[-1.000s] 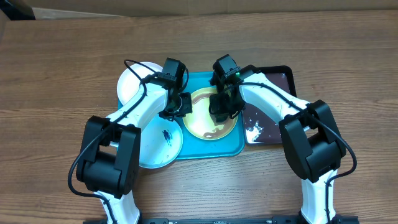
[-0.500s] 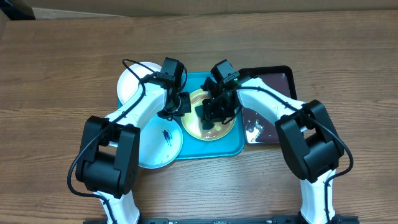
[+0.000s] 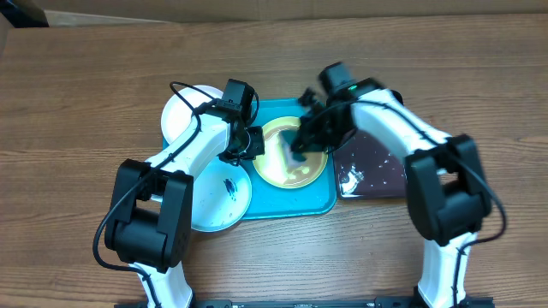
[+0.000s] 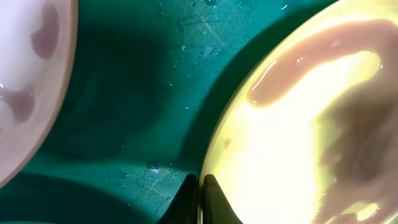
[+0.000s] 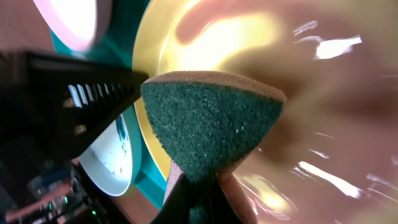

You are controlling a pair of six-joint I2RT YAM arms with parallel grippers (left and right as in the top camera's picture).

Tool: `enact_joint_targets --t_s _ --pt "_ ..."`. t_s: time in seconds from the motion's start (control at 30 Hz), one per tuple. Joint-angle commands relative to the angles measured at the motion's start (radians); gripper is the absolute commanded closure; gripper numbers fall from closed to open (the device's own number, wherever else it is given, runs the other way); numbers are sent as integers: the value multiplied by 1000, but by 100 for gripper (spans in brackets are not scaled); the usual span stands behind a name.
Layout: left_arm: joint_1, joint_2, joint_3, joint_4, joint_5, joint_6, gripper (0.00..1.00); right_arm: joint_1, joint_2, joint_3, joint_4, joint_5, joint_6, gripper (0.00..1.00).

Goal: Clean dirty plates on tray and stack at the side
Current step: 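Scrub the yellow plate with the sponge while the left gripper holds it, then return the sponge to the black tray with the right gripper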

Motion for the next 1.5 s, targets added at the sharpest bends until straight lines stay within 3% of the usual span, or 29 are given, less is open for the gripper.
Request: enact_joint_targets --t_s 0.0,0.1,0.2,0.27,0.47,0.6,0.9,1.23,1.43,1.47 --pt "-5 21 14 3 4 5 96 -70 -134 47 -51 39 -31 96" --pt "-5 21 14 3 4 5 95 -113 -185 47 -122 90 -67 96" --pt "-5 22 14 3 4 5 79 -146 -215 47 -200 221 -68 96" --pt "-5 22 12 4 4 5 75 -164 -217 47 -249 321 -67 96" --pt "-8 31 10 5 3 4 80 -178 -213 -4 -260 538 -63 96" --pt "-7 34 9 4 -4 4 96 -179 -213 -48 -215 636 -19 96" --pt "20 -8 90 -71 -39 14 96 -220 -213 -60 -198 672 -13 96" --pt "53 -33 326 -215 -42 42 96 -270 -211 -67 -223 584 -14 96" --pt "50 -33 420 -241 -46 47 96 -253 -210 -178 -146 535 -14 96" --pt "47 -33 432 -240 -46 52 96 -253 -210 -205 -124 520 -14 92"
